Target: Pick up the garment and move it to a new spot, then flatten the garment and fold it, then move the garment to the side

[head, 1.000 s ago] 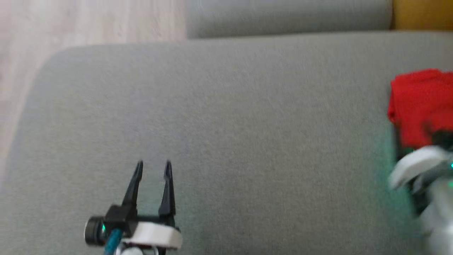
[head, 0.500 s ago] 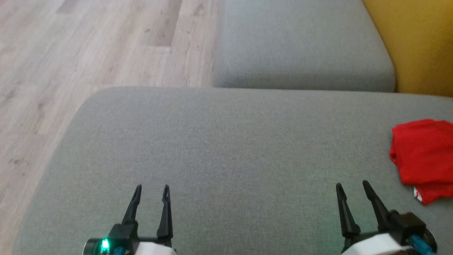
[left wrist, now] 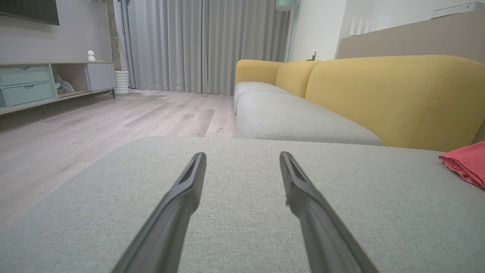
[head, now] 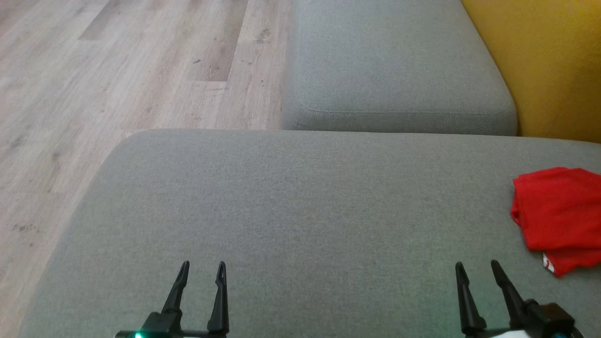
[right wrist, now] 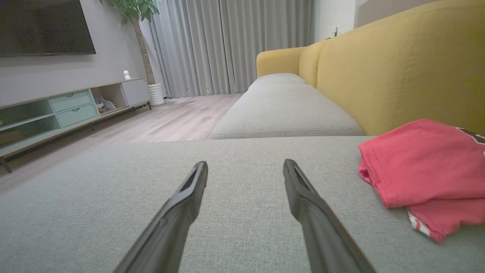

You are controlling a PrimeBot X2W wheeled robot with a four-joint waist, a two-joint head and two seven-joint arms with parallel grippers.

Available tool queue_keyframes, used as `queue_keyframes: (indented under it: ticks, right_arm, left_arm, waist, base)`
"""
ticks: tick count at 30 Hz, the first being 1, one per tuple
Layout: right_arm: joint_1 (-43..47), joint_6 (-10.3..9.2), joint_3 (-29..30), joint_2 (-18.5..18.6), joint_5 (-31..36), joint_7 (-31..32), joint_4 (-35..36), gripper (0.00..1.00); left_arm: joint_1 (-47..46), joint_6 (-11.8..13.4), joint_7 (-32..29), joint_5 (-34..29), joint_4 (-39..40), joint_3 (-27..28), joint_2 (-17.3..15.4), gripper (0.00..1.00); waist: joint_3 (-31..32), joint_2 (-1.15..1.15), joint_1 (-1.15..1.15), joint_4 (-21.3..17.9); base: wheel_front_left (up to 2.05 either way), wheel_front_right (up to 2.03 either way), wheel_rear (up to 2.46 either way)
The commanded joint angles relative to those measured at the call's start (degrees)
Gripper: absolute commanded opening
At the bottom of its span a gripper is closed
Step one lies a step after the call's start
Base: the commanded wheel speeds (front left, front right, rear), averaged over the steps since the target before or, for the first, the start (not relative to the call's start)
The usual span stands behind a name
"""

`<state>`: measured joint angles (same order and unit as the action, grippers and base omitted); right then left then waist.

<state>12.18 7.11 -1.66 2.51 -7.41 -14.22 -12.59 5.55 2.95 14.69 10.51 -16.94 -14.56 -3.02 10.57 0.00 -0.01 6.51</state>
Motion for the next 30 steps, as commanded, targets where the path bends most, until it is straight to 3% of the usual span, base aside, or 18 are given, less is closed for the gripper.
queue_keyframes:
  ticks: [1, 5, 6, 9, 30]
  right_arm:
    - [-2.0, 0.37, -1.5, 0.4, -0.2, -0.8, 1.9, 1.0]
    - [-2.0, 0.37, -2.0, 0.4, -0.5, -0.8, 1.7, 1.0]
    - [0.2, -0.01, -0.6, 0.0, -0.2, 0.0, -0.2, 0.0]
    - [0.8, -0.02, -0.6, 0.0, -0.2, 0.1, -3.1, 0.0]
    - [-2.5, 0.04, 0.9, 0.1, -14.4, 3.6, -2.9, 0.0]
  left_arm:
    - [-2.2, -0.1, 0.3, -0.3, 2.0, 2.2, 0.1, 1.0]
    - [-2.2, 0.0, 0.3, -0.6, 1.9, 2.2, 0.1, 1.0]
    - [0.0, 0.0, 0.0, 0.0, 0.0, -0.1, 0.0, 0.0]
    - [1.3, 0.0, 0.0, 0.2, -2.6, -0.2, 0.0, 0.0]
    - [-0.9, -1.7, -3.6, 13.9, -1.7, 3.4, 0.0, 0.0]
  waist:
    - [0.0, 0.0, 0.01, -0.1]
    - [0.0, 0.0, 0.01, -0.6]
    - [0.0, 0.0, 0.01, -0.7]
    - [0.0, 0.0, 0.01, -0.7]
    - [-1.8, 0.0, 0.01, -1.7]
  base:
    - [0.0, 0.0, 0.0]
    - [0.0, 0.0, 0.0]
    - [0.0, 0.0, 0.0]
    - [0.0, 0.0, 0.0]
    - [0.0, 0.0, 0.0]
